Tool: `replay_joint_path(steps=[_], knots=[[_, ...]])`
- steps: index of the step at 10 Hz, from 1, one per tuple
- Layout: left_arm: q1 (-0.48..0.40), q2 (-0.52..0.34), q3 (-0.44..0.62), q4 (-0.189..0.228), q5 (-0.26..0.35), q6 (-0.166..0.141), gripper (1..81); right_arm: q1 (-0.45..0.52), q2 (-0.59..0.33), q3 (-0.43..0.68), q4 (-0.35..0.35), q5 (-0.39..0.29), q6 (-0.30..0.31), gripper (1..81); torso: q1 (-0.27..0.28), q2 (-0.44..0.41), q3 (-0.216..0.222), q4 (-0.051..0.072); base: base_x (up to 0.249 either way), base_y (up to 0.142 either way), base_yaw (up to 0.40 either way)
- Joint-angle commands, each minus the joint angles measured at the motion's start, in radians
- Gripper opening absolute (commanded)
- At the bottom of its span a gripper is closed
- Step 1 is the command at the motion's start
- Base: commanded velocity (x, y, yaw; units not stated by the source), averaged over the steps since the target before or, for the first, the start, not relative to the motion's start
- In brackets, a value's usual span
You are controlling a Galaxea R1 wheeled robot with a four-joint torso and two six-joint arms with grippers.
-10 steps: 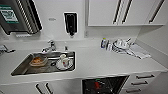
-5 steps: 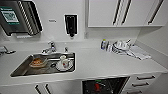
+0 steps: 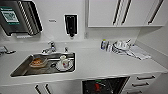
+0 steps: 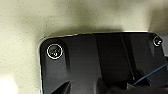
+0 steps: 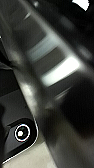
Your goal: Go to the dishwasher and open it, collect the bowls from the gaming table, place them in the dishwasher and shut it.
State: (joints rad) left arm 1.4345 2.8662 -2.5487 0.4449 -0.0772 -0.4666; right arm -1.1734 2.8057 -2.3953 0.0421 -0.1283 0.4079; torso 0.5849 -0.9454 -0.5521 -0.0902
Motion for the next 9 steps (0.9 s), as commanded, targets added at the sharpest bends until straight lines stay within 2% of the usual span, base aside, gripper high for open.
replay_joint_path(steps=[1,4,7,9], knots=[[-0.025,-0.02,0.002,-0.006,0.05,0.003,81.1,0.163,-0.016,-0.027,0.047,-0.031,0.011,81.1,0.0,0.0,0.0,0.0,0.0,0.0,0.0],[-0.019,-0.019,0.004,-0.005,0.05,0.003,81.1,0.243,-0.041,0.002,0.058,-0.048,0.011,81.1,0.0,0.0,0.0,0.0,0.0,0.0,0.0],[-0.016,-0.019,0.004,-0.005,0.051,0.003,81.1,0.385,-0.148,0.142,0.116,-0.082,0.011,81.1,0.0,0.0,0.0,0.0,0.0,0.0,0.0],[-0.015,-0.02,0.004,-0.005,0.051,0.003,81.1,0.484,-0.174,0.196,0.145,-0.132,0.011,81.1,0.0,0.0,0.0,0.0,0.0,0.0,0.0]])
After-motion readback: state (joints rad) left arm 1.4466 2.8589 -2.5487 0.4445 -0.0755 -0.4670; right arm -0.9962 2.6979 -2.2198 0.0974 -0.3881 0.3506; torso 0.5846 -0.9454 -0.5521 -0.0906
